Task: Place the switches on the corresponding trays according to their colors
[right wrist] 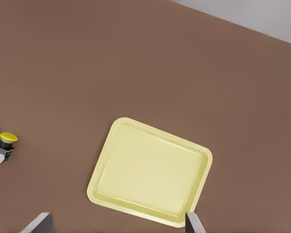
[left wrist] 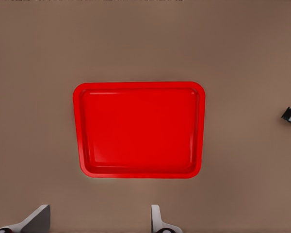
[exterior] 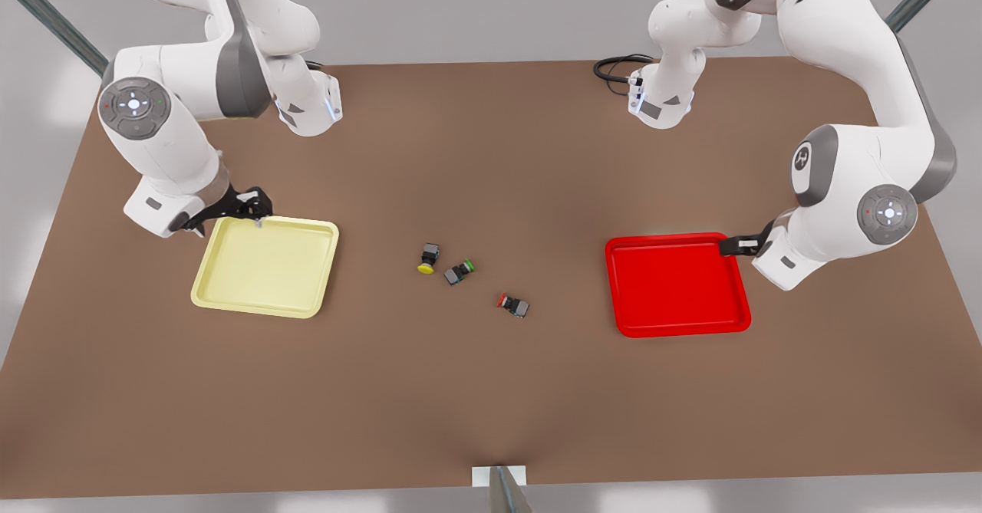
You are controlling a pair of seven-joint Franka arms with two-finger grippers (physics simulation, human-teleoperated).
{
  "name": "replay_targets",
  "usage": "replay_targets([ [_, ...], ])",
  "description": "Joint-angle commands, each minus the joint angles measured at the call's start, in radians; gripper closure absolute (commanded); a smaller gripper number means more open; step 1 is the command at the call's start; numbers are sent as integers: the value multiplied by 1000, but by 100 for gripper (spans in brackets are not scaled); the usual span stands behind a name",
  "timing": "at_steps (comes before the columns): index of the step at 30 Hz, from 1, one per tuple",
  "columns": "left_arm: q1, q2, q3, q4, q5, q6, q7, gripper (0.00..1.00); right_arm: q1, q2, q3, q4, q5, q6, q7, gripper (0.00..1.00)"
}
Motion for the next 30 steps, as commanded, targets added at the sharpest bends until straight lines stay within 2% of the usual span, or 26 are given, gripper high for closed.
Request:
replay_targets([
  [1, -1, 0, 0, 0, 1, 0, -3, 0, 2, 0, 0, 0, 0, 0, 0, 0],
  [3, -1, 2, -2, 0, 0, -2, 9, 0, 6, 35, 0, 3, 2, -4, 8, 0],
  [4, -7, 0, -5, 2, -4, -3, 6, 0, 49, 86, 3, 2, 11, -6, 121, 0],
  [7, -56, 51, -8, 63, -23, -14, -9, 0, 298, 231, 6, 3, 28, 23, 444, 0],
  [9, -119, 77, -8, 78, -22, -10, -50, 0, 399, 299, 6, -3, 38, 100, 580, 0],
  [12, -259, 180, 3, 153, -19, -2, -223, 0, 414, 299, 51, -259, 107, 445, 822, 0],
  [15, -372, 309, 3, 201, -20, 56, -621, 0, 430, 382, 51, -333, 153, 635, 919, 0],
  [18, -437, 361, -5, 202, -23, 95, -958, 0, 418, 397, 49, -385, 149, 715, 913, 0],
  [21, -425, 381, -2, 201, -126, 167, -1077, 0, 393, 406, 43, -411, 138, 766, 894, 0],
  [24, -452, 425, -3, 201, -152, 277, -1090, 0, 378, 437, 38, -408, 115, 798, 877, 0],
  [30, -520, 474, 15, 201, -149, 331, -1121, 0, 382, 451, 37, -429, 120, 845, 896, 0],
])
